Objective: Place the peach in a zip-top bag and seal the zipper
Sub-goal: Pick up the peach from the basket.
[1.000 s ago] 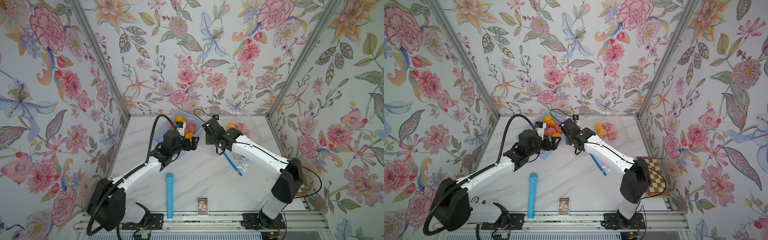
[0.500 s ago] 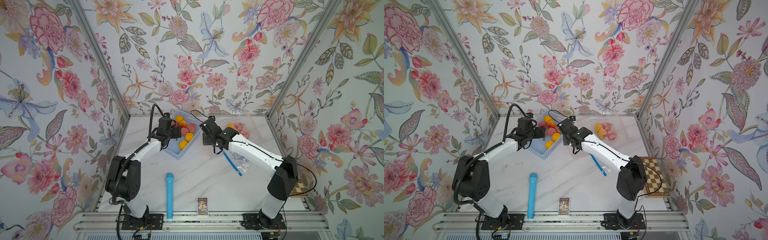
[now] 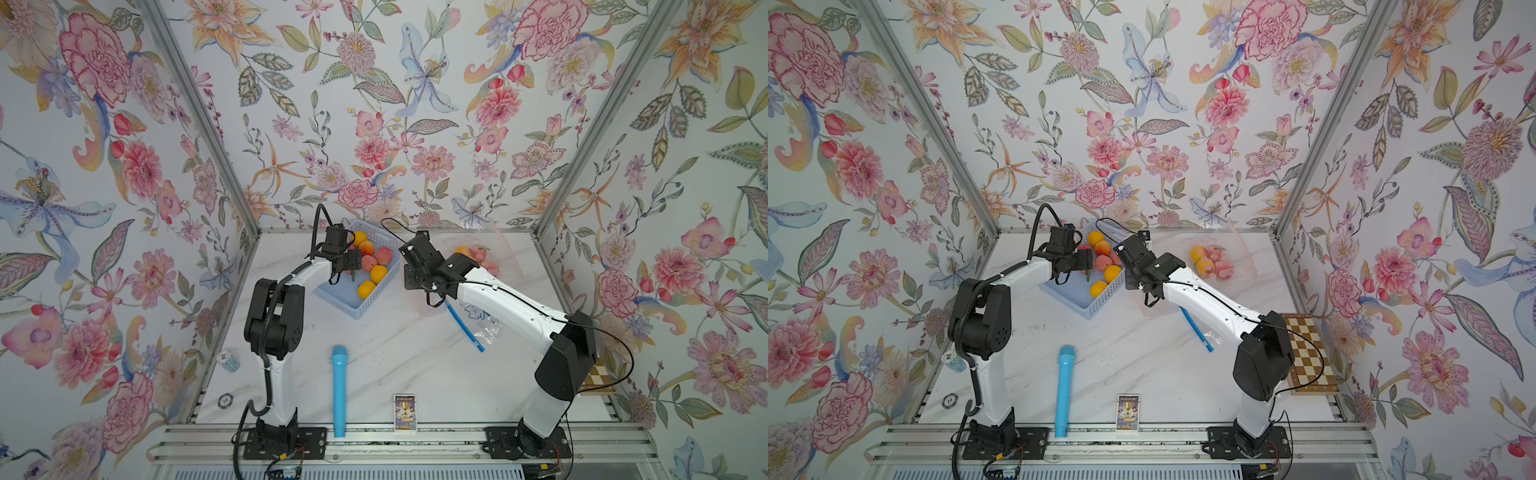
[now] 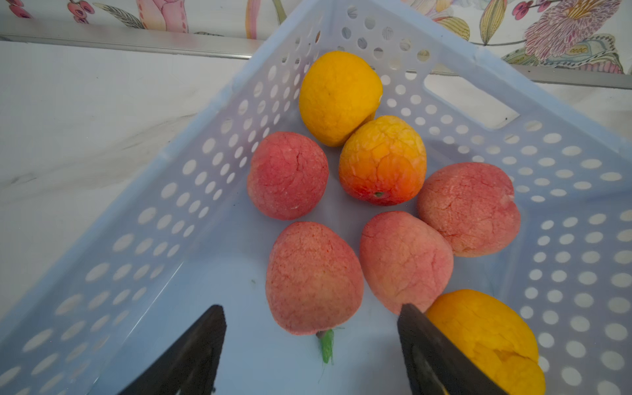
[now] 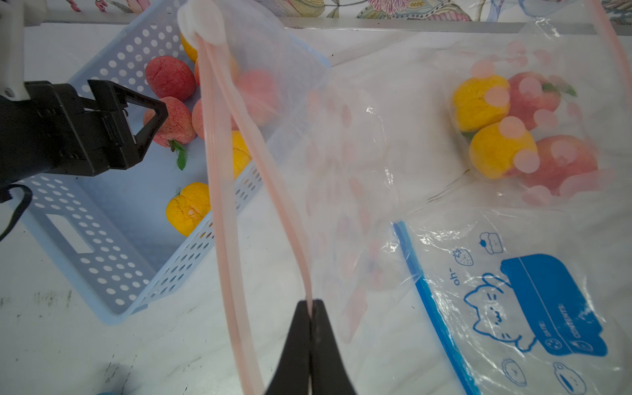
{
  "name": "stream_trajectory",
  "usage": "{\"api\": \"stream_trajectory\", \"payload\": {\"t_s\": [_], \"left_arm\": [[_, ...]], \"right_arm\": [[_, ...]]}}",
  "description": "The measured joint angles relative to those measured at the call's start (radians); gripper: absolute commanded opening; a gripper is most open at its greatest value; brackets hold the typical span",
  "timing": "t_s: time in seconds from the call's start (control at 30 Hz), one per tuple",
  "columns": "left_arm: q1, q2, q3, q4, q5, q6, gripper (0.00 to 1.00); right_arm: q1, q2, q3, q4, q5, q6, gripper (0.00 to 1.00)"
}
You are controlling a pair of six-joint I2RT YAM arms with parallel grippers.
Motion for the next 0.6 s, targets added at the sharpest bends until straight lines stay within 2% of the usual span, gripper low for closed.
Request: {"api": "stream_trajectory", "payload": {"t_s": [0.47, 0.6], "left_arm": [[0.012, 0.126, 0.096, -0.033, 0.055, -0.001, 0.68], [0.013, 0.127, 0.096, -0.031, 0.062, -0.005, 0.53]], "right_arm": [[0.000, 0.015, 0.019, -0.001, -0.019, 0.000, 0.00], [-0.004, 0.015, 0.019, -0.001, -0.029, 0.000, 0.00]]}}
